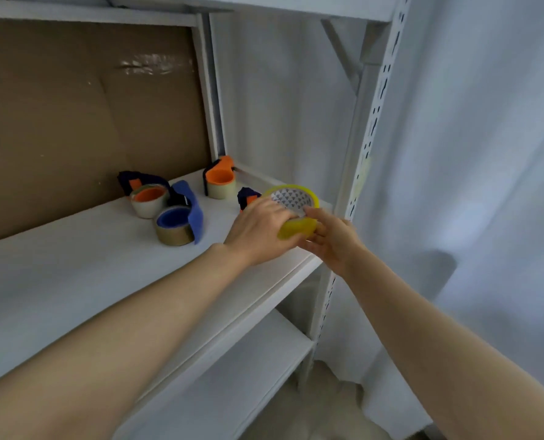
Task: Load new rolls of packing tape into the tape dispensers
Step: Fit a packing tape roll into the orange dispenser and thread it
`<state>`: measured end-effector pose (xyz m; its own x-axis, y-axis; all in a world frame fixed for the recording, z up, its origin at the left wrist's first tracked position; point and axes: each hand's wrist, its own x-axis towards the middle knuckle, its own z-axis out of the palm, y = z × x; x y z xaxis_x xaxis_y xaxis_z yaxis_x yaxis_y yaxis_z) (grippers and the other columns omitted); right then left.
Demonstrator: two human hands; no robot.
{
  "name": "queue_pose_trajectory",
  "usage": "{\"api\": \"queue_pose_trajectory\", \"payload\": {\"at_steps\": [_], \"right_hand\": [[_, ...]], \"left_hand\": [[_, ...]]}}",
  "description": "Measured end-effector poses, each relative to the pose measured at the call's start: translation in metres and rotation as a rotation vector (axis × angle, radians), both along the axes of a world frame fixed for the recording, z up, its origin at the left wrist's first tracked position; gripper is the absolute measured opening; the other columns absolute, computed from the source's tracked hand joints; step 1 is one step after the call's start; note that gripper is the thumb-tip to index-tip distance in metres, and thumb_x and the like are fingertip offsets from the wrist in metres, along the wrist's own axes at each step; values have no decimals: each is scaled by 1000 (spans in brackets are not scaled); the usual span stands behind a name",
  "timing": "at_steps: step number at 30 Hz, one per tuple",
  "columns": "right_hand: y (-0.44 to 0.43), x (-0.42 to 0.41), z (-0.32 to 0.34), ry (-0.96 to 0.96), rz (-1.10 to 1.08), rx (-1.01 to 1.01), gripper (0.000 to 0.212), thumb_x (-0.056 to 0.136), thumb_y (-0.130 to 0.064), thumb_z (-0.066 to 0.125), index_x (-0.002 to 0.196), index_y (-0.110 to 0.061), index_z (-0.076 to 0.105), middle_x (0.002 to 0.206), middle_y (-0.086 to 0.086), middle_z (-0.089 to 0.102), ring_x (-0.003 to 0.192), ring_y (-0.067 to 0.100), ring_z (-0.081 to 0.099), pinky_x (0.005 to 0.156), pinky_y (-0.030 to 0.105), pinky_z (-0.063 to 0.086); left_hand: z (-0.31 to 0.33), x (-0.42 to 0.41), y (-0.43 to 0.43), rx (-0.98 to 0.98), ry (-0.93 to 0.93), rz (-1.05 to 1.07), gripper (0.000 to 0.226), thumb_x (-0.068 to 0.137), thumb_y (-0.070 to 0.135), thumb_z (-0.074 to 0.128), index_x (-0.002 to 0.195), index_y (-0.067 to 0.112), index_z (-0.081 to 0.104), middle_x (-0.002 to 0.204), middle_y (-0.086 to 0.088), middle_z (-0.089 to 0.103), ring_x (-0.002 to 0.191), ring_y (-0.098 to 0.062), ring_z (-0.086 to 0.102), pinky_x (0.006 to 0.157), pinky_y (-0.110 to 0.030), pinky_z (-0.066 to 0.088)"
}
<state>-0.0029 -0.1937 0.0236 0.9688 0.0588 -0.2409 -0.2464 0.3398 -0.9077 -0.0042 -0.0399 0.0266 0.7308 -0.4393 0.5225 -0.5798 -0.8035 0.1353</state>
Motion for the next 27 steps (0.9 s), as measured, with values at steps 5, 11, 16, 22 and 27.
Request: {"api": "queue_pose_trajectory", "payload": {"at_steps": [5,11,16,22,27], "right_hand": [[2,75,6,7,229,7,37,85,-12,63,117,4,55,92,19,65,76,27,66,65,39,58],[4,123,13,42,489,3,43,87,-18,63,125,-3,50,104,15,68,81,24,71,64,38,60],[22,141,19,-26,602,-78,39,92,-32,53,117,-3,54,95,13,61,83,23,62,70,36,56],[33,150,13,-130,678,-80,42,91,-5,52,132,-6,46,109,10,62,107,24,59,85,31,53],[41,143,9,-300,725,-202,32,89,-11,61,120,-7,55,118,11,64,108,21,61,88,30,53]], "left_hand": [[2,41,-12,-366,106,387,92,72,48,75,145,16,30,150,-5,27,139,-20,23,110,-30,25],[11,55,-23,-854,284,558,122,62,34,86,151,16,5,146,0,36,132,-12,39,101,-22,35],[21,57,-13,-1198,292,737,89,74,36,77,147,13,30,140,5,47,125,-10,48,95,-17,37],[19,60,22,-1785,570,427,53,82,55,58,122,21,59,119,-6,66,109,-19,62,89,-34,52],[4,56,24,-1825,690,276,68,76,62,58,127,17,57,122,-10,64,113,-23,61,94,-37,51]]}}
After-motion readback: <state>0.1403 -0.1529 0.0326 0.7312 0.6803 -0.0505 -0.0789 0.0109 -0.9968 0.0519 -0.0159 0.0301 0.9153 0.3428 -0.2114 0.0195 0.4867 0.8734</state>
